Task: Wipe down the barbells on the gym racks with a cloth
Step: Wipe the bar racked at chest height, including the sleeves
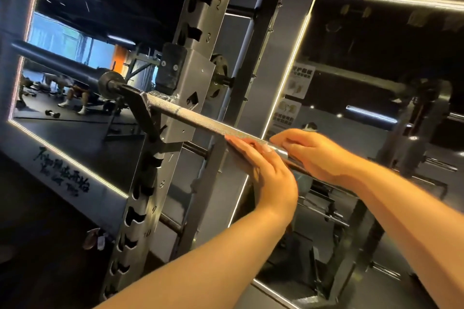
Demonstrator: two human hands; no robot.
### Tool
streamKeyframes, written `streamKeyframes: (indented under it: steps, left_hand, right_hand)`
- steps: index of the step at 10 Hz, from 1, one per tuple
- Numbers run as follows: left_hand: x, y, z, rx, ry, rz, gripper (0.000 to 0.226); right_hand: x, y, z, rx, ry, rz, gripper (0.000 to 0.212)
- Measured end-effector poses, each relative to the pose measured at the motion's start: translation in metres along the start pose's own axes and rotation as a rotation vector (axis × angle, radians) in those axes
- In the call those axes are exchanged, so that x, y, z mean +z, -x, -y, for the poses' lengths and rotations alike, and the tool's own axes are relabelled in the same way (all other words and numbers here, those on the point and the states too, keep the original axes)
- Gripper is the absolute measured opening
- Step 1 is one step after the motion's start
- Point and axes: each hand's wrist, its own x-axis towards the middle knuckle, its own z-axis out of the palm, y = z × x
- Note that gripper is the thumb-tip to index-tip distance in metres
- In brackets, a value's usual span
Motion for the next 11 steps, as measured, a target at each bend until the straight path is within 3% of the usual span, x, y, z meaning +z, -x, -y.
streamKeyframes:
  steps: [2, 3, 4, 5, 6, 7, 9, 10, 11]
  left_hand:
    - [-0.015, -0.040, -0.005, 0.058, 0.027, -0.266, 0.066]
    - [-0.027, -0.046, -0.030, 0.112, 0.090, -0.291, 0.051]
    - [-0.021, -0.043, -0.021, 0.116, -0.030, -0.373, 0.049]
    - [-0.009, -0.023, -0.007, 0.288, -0.077, -0.314, 0.069]
    - [-0.004, 0.001, 0.012, 0.461, -0.261, -0.057, 0.068]
    - [-0.015, 0.000, 0.021, 0.575, -0.468, 0.070, 0.062]
    - [-0.048, -0.043, 0.001, 0.621, -0.699, 0.054, 0.053]
    - [-0.049, -0.055, -0.017, 0.602, -0.863, 0.019, 0.040]
    - [-0.036, -0.053, -0.029, 0.488, -1.089, 0.078, 0.030]
  right_hand:
    - [0.002, -0.004, 0.005, -0.018, 0.019, 0.014, 0.030]
    - [0.004, -0.005, 0.004, -0.020, 0.031, -0.001, 0.030]
    - [0.004, -0.006, 0.003, -0.021, 0.045, -0.022, 0.030]
    - [0.004, -0.006, 0.002, -0.014, 0.009, -0.045, 0.030]
    - [0.006, -0.005, 0.003, -0.015, -0.054, -0.061, 0.028]
    - [0.007, -0.003, 0.004, -0.011, -0.057, -0.094, 0.027]
    - [0.001, 0.008, 0.002, 0.042, -0.016, -0.105, 0.034]
    - [-0.004, 0.020, -0.003, 0.129, 0.147, -0.057, 0.036]
    - [-0.003, 0.033, -0.011, 0.173, 0.159, -0.127, 0.038]
